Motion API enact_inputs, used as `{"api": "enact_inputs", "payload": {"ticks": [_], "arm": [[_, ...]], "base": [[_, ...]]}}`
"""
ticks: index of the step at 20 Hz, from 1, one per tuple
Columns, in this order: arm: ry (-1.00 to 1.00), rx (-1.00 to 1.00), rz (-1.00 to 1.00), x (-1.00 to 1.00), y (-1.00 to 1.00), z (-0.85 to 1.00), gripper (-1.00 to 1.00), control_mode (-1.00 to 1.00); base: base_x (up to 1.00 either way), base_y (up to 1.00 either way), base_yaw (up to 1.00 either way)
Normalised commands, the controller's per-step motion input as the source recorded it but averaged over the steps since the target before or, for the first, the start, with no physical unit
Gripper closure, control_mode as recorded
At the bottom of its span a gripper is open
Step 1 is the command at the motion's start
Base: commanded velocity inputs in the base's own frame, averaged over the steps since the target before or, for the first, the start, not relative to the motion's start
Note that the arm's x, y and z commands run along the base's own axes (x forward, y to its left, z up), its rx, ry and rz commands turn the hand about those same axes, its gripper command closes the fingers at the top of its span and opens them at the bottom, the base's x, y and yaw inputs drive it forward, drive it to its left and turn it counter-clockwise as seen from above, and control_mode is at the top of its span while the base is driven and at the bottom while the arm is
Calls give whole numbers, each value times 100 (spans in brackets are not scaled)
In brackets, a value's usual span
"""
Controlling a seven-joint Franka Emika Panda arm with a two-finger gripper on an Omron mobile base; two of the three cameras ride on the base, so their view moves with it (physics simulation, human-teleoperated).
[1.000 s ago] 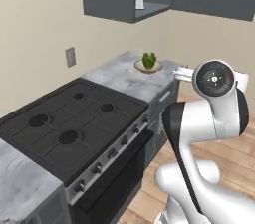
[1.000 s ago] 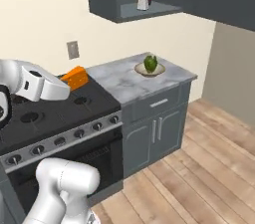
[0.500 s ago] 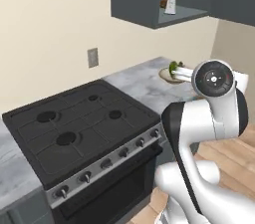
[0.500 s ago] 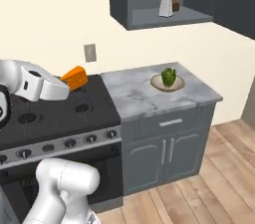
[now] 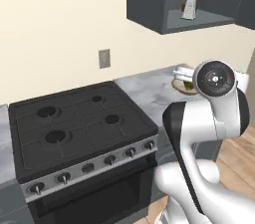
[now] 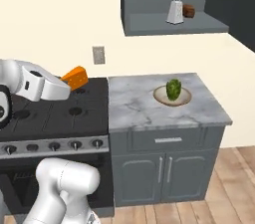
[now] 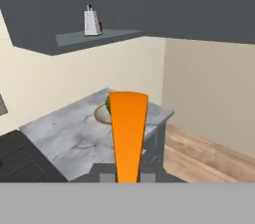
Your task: Pick the cheese from the fridge and the cheese grater from the cabinet and place them next to the salad bowl.
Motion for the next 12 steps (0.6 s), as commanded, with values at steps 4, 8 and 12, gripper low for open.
{"api": "enact_inputs", "payload": {"ticks": [4,8,12], "arm": [[0,0,0,0,0,0,100,100],[0,0,0,0,0,0,100,100],[0,0,0,0,0,0,100,100]], "base": [[38,-47,41],[42,-52,40],[52,-53,35]]}}
